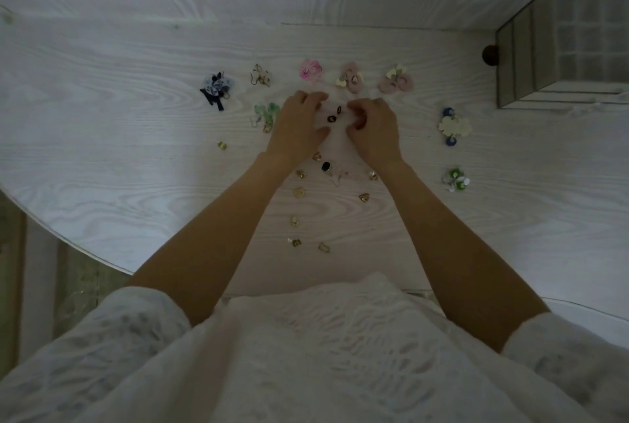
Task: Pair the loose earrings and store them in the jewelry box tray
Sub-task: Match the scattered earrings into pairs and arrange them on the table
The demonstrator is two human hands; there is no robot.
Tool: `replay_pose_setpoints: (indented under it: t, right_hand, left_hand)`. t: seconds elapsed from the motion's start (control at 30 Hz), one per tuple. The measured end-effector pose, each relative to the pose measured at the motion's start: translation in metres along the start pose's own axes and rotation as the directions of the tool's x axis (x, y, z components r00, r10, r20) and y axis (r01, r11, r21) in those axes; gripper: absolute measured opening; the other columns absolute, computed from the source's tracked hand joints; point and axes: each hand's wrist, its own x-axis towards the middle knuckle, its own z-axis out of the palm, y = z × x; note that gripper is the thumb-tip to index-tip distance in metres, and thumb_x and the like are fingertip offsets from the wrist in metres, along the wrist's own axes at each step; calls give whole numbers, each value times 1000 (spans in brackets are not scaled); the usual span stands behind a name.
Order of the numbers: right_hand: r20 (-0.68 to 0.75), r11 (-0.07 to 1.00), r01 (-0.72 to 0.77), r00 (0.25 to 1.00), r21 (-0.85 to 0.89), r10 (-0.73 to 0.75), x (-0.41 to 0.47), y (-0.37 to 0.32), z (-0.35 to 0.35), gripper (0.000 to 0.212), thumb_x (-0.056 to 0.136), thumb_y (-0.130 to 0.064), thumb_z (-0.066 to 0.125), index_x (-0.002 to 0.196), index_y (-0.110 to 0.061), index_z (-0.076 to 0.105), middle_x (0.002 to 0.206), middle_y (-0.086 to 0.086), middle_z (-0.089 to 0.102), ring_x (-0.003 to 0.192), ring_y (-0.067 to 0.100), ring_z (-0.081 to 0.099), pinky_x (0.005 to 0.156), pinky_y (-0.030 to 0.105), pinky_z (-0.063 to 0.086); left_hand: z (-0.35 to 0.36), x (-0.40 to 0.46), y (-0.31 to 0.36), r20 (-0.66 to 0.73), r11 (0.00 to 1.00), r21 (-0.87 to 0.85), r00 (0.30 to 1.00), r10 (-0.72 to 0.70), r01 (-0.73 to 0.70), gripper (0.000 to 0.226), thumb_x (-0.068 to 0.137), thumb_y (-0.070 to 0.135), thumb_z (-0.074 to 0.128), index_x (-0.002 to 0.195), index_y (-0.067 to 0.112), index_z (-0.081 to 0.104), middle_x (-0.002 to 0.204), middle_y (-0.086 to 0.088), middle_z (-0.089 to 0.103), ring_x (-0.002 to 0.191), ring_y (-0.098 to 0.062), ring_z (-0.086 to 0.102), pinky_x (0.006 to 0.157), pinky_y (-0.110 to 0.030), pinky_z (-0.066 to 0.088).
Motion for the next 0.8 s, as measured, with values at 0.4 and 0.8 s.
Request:
replay_pose_setpoints:
  t: [0.4,0.8]
  right_hand:
    - [68,999,30,997,-24,-29,5,-18,12,32,82,0,52,110,-7,64,108,17,63,99,28,58,87,30,45]
    - [-13,990,106,994,93,-106,-46,0,-15,22,87,-6,55,106,-9,65,100,9,64,86,14,57,76,14,44]
  left_hand:
    - [1,11,6,-1,981,-77,984,-181,180,29,81,9,62,110,10,65,110,-9,67,102,-20,61,79,-10,32]
    - [-43,-54,-22,-212,995,-88,975,-63,45,23,89,19,56,110,15,62,96,0,66,80,-12,56,77,-23,42]
